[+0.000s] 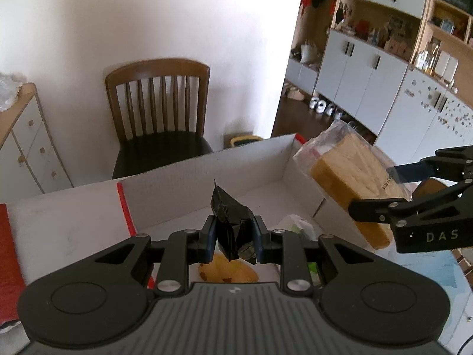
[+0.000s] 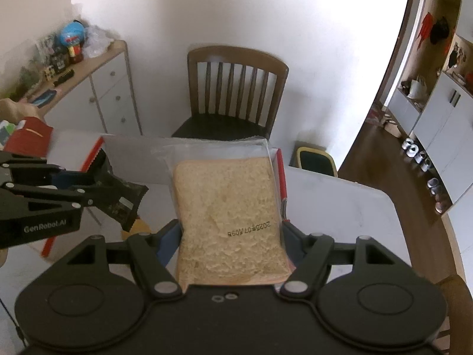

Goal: Organize objects
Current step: 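Carry the snack packet and the bagged bread with both tools into the box, then open both tools to release the packet and the bread in the box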

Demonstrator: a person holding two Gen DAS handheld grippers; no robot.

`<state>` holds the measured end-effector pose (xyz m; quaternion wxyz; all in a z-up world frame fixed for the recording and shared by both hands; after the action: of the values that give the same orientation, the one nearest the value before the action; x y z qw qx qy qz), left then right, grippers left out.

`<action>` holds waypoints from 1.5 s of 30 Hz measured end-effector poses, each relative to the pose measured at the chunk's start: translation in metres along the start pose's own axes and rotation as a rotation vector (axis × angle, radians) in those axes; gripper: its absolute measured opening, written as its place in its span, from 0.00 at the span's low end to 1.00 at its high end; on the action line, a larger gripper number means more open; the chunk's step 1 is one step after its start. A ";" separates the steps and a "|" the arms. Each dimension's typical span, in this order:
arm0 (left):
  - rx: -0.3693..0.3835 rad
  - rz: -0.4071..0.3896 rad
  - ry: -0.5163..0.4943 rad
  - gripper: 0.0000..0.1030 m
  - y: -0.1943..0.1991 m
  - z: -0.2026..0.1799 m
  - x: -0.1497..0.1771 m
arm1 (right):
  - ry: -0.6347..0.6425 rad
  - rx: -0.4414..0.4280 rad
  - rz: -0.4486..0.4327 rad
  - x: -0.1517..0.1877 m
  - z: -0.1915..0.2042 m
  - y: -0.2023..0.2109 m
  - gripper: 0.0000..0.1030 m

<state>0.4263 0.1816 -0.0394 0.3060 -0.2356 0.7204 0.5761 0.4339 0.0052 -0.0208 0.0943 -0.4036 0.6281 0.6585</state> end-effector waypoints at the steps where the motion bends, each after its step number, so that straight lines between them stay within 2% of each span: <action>1: 0.000 0.008 0.000 0.23 -0.005 0.001 -0.001 | 0.003 0.004 0.004 -0.001 0.001 -0.006 0.69; 6: -0.008 0.044 -0.003 0.23 -0.030 0.004 -0.001 | 0.004 0.011 0.042 0.000 0.006 -0.029 0.69; 18: 0.004 0.125 0.066 0.23 -0.078 0.019 0.008 | -0.001 -0.004 0.121 0.008 0.013 -0.069 0.69; 34: -0.008 0.217 0.072 0.24 -0.102 0.023 0.008 | -0.013 -0.013 0.152 0.018 0.013 -0.082 0.70; 37: -0.003 0.212 0.094 0.25 -0.101 0.026 0.008 | -0.009 -0.022 0.150 0.016 0.012 -0.080 0.71; 39: -0.013 0.211 0.093 0.30 -0.100 0.026 0.008 | -0.007 -0.019 0.142 0.014 0.009 -0.077 0.72; 41: -0.018 0.202 0.084 0.43 -0.097 0.025 0.009 | -0.009 -0.025 0.134 0.014 0.008 -0.073 0.73; 42: -0.017 0.192 0.084 0.53 -0.095 0.025 0.009 | -0.010 -0.026 0.129 0.013 0.007 -0.071 0.74; 45: -0.014 0.167 0.095 0.56 -0.088 0.025 0.007 | -0.008 -0.031 0.117 0.011 0.007 -0.063 0.75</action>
<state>0.4861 0.1865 -0.1084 0.2205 -0.2040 0.7472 0.5929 0.4638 0.0194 -0.0760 0.0517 -0.3651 0.6399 0.6742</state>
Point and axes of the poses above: each gripper's, at about its wrist camera, not at the fingertips, and y roughly against the way its jaws point, z to its left, x to its underside, the point moved 1 cm from there along -y, roughly the way its jaws point, and after that the axes turned 4 degrees about x, right-handed, at the moved point
